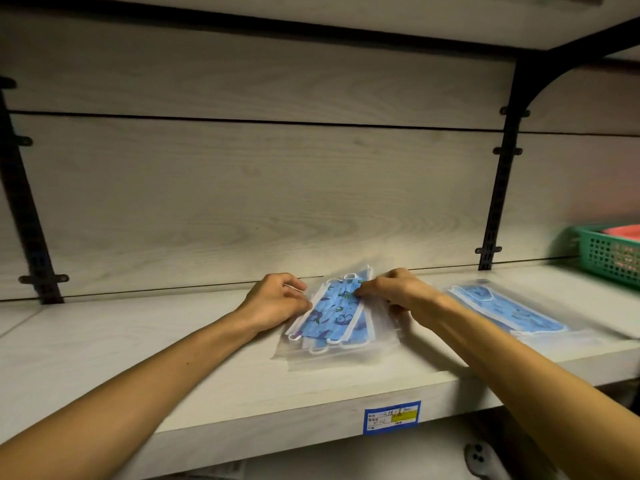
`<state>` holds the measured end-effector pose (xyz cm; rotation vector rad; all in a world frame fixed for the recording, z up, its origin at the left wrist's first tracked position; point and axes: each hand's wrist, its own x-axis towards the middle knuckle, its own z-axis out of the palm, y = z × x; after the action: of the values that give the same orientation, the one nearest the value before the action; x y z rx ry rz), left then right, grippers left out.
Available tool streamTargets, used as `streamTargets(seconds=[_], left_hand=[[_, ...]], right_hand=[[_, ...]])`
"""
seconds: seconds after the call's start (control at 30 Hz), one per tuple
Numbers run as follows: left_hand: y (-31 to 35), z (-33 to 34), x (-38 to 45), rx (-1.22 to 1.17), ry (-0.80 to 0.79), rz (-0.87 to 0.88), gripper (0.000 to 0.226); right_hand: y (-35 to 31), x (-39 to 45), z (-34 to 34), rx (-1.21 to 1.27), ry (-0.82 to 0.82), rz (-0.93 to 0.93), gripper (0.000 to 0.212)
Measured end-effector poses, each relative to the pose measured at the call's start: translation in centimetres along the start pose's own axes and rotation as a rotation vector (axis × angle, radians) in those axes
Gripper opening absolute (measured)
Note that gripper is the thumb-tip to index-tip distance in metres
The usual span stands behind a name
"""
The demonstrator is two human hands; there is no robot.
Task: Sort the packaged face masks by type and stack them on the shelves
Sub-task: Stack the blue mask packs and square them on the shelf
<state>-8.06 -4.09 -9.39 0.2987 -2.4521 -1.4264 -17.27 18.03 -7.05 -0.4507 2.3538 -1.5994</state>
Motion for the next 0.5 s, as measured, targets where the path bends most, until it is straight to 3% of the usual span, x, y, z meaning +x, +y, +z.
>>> streamTargets(seconds=[0.07, 0.17, 0.33, 0.43, 0.5], left_hand=[[0.1, 0.0, 0.0, 0.000, -0.007, -0.008, 0.027], [0.2, 0.1, 0.0, -0.035, -0.003, -0.020, 0.030], [1.2, 0.2, -0.7, -0.146, 0.083, -0.048, 0.069], [2.4, -0.4, -0.8, -0.267, 0.147, -0.007, 0.059], [3.4, -0.7, -1.0, -0.364, 0.184, 0.148, 0.040]], right_hand=[[-0.5, -0.3, 0.0, 0.024, -0.007, -0.004, 0.020], [-0.7, -0.5, 0.0, 0.172, -0.052, 0.030, 0.038], [-0.4, -0.6, 1.0, 0.444, 0.027, -0.077, 0.043], [-1.1, -0.5, 1.5, 0.486, 0.095, -0.262, 0.052], [-2.1, -0.9, 1.8, 0.456, 0.117, -0.411, 0.048]])
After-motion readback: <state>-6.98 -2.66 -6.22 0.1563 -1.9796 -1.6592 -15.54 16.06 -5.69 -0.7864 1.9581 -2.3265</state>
